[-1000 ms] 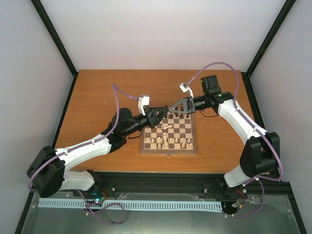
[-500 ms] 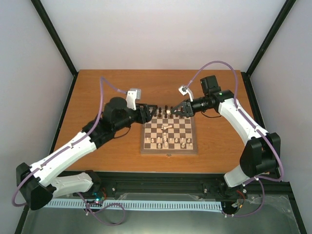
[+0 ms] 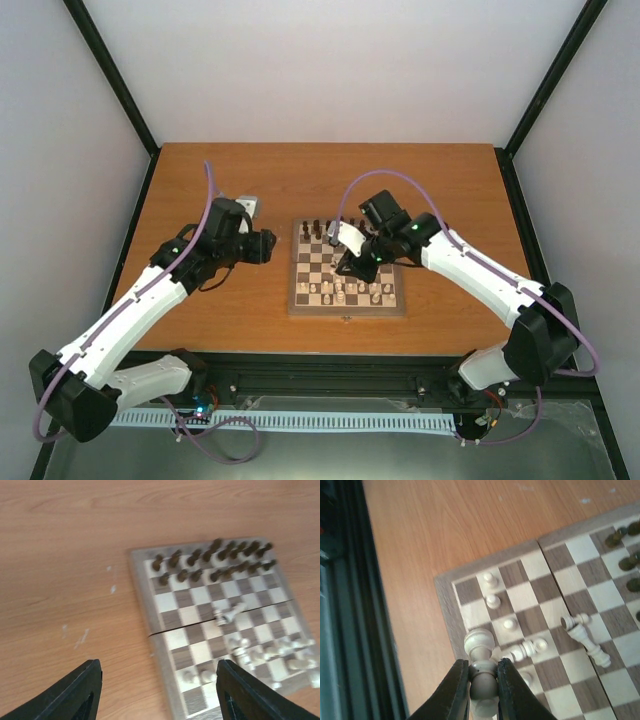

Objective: Set up the chess pieces on the board

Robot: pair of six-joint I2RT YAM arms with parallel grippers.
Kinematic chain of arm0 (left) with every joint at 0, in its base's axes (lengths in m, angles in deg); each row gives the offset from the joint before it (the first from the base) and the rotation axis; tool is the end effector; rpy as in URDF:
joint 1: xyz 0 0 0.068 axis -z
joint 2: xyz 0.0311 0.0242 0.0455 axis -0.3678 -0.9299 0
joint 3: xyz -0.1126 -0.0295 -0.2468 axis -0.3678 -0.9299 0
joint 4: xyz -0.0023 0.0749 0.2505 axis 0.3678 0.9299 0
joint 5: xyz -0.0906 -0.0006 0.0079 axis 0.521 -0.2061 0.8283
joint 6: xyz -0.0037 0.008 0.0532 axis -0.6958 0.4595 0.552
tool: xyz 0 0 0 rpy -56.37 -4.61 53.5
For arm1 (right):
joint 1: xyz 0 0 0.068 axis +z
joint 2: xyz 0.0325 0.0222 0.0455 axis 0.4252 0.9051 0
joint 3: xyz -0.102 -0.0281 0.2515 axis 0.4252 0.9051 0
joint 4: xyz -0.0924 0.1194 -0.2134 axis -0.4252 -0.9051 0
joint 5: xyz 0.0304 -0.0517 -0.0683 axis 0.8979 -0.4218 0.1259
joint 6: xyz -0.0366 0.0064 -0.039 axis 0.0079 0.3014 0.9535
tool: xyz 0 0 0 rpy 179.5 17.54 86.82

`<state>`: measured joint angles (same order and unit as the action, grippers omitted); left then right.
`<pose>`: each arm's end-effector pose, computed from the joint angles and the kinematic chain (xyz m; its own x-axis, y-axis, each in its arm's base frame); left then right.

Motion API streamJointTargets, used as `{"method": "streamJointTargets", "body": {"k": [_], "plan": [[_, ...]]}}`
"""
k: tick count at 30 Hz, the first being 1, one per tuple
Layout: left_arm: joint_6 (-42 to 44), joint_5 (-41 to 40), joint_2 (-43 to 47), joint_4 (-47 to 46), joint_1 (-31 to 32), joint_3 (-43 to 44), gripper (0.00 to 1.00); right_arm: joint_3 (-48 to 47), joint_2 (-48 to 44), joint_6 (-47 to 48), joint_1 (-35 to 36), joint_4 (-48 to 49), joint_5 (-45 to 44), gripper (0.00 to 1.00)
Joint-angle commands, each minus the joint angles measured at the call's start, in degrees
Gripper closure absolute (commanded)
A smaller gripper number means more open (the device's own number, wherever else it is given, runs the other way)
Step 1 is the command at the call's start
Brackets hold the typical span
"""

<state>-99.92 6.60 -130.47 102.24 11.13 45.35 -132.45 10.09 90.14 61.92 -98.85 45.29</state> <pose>0.1883 -0.1185 0.3235 -0.7052 0.0072 -0.7090 0.2575 0.9343 -0.2467 0.2225 0.1880 0.2857 -0.3480 -0.6893 -0.6354 -0.9352 0.3022 0.1844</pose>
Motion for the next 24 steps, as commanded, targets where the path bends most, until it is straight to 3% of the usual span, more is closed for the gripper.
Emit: {"method": "streamJointTargets", "body": {"k": [1, 10, 24], "plan": [[2.8, -1.7, 0.9, 1.5, -3.7, -1.5, 0.35, 2.6, -0.1, 4.2, 2.7, -0.5, -13.0, 0.91], [3.2, -4.9, 3.7, 1.0, -3.7, -2.8, 0.34, 7.9, -2.9, 6.8, 3.4, -2.1, -20.4, 0.91], [3.5, -4.5, 3.4, 1.0, -3.7, -3.1, 0.35, 11.3, 2.0, 7.7, 7.8, -2.9, -26.5, 0.9]]}}
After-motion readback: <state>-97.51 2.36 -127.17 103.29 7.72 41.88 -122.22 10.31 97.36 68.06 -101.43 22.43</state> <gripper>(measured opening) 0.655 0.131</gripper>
